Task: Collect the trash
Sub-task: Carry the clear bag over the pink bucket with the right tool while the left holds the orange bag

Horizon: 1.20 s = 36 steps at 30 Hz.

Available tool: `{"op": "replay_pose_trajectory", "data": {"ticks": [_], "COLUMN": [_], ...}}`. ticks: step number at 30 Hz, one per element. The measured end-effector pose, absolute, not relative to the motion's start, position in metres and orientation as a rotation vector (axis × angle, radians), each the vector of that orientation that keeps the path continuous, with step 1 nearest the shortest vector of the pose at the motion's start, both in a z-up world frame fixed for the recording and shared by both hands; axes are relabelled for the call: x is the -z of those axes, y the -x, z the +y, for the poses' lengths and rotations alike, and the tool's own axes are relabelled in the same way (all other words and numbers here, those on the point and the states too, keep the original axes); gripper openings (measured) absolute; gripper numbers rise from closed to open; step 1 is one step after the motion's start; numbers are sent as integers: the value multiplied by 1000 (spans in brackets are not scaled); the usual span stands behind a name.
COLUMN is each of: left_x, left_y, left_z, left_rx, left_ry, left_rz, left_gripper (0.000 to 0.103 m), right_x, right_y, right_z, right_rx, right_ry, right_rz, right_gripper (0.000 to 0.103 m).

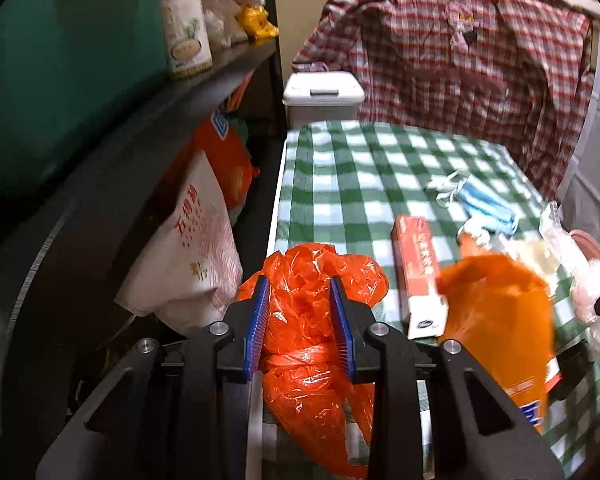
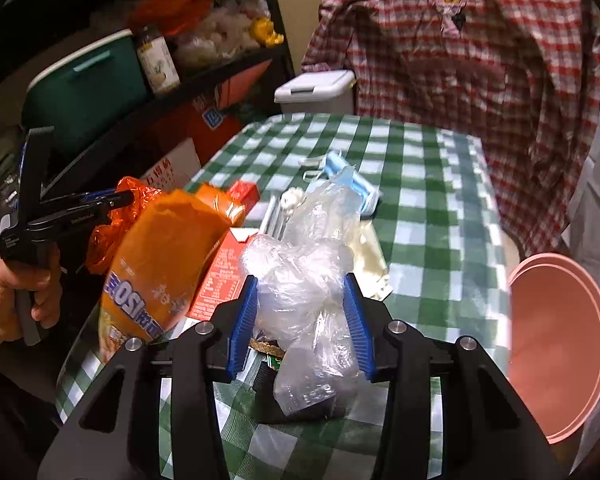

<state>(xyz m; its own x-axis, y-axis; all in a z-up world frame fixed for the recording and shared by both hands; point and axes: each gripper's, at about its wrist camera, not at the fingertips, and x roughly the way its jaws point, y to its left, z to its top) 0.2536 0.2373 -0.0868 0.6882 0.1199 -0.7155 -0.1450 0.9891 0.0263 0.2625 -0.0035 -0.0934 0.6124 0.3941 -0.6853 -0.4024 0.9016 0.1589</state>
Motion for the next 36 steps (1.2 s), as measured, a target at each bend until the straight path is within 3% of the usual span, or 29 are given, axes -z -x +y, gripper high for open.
{"op": "replay_pose_trajectory", "data": {"ticks": [14, 29, 36], "left_x": [14, -29, -38], "left_y": [-217, -191, -188], "left_z": [198, 115, 77], "left_rx": [-77, 26, 88], "left_ry": [120, 123, 142], "left_rz": [611, 511, 483], "left_gripper": [30, 30, 30], "right_x": [34, -57, -63], "right_y": [-225, -200, -199], "right_z": [-53, -125, -178], "right_rx": [-392, -294, -191], "right_ry": [-38, -16, -49], "right_rz": [626, 488, 451], "right_gripper": [43, 43, 43]}}
